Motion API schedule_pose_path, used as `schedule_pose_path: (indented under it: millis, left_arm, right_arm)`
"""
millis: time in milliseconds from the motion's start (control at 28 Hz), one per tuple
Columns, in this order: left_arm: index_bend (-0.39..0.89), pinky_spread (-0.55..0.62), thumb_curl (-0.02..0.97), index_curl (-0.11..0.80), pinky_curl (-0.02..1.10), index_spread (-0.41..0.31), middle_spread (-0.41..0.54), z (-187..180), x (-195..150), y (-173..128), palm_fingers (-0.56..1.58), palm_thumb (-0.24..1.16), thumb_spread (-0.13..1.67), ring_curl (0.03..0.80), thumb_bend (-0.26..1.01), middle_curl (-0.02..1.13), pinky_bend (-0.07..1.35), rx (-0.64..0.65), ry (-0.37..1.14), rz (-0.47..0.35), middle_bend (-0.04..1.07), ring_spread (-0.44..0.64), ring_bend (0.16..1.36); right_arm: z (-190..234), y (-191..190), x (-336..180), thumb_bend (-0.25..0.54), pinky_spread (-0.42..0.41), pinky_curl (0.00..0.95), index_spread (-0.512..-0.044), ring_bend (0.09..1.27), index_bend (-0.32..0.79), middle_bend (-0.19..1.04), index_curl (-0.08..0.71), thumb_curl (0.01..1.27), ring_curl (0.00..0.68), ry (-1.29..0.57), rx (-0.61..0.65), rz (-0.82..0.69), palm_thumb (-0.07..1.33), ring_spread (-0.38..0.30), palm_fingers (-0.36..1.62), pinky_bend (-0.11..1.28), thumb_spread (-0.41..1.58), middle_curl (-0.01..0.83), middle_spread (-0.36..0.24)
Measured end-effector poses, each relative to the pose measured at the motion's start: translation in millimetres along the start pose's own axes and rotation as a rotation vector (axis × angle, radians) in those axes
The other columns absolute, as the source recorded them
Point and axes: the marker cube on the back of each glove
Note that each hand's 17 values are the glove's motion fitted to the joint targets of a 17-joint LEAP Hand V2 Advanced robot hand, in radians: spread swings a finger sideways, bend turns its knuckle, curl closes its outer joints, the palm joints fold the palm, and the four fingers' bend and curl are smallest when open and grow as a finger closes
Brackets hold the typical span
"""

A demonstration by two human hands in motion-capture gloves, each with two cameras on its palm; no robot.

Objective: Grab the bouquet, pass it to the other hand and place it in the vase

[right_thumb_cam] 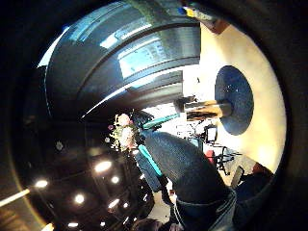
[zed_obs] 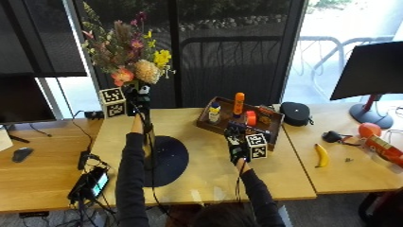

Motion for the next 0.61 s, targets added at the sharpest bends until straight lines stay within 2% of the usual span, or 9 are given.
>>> schedule_pose_path:
  millis: [428, 536, 607]
  left_arm:
    - [0.17, -0.28, 0.619, 0.559, 0.48, -0.25, -0.293, -6.6, -22.8, -11.1, 1.18, 0.93, 0.7, 0.48, -0.03, 0.63, 0.24, 0.007, -0.008, -0.02, 0.53, -0.31, 0.6]
    - [0.17, -0.28, 0.621, 0.559, 0.48, -0.25, -0.293, -8.9, -38.0, -16.4, 1.19, 0.93, 0.7, 0.48, -0.03, 0.63, 0.24, -0.004, -0.018, -0.027, 0.52, -0.31, 0.59]
    - [0.17, -0.28, 0.622, 0.56, 0.48, -0.25, -0.296, -11.7, -58.0, -19.3, 1.19, 0.93, 0.7, 0.48, -0.03, 0.63, 0.24, -0.067, -0.024, -0.041, 0.52, -0.31, 0.59]
  right_arm:
    - [3.2, -4.4, 8.9, -0.043, 0.218, 0.353, -0.41, 0.28, 0.14, 0.17, 0.294, 0.32, 0.367, -0.002, -0.005, 0.013, 0.25, 0.018, 0.09, 0.37, 1.05, 0.314, -0.124]
    - [4.0, -5.0, 12.1, -0.035, 0.218, 0.354, -0.414, 0.28, 0.14, 0.17, 0.289, 0.32, 0.363, 0.024, 0.017, -0.001, 0.24, 0.022, 0.09, 0.37, 1.04, 0.309, -0.129]
    - [3.7, -3.0, 12.5, -0.032, 0.218, 0.353, -0.416, 0.29, 0.15, 0.17, 0.286, 0.31, 0.361, 0.081, 0.065, -0.045, 0.24, 0.024, 0.09, 0.37, 1.04, 0.307, -0.131]
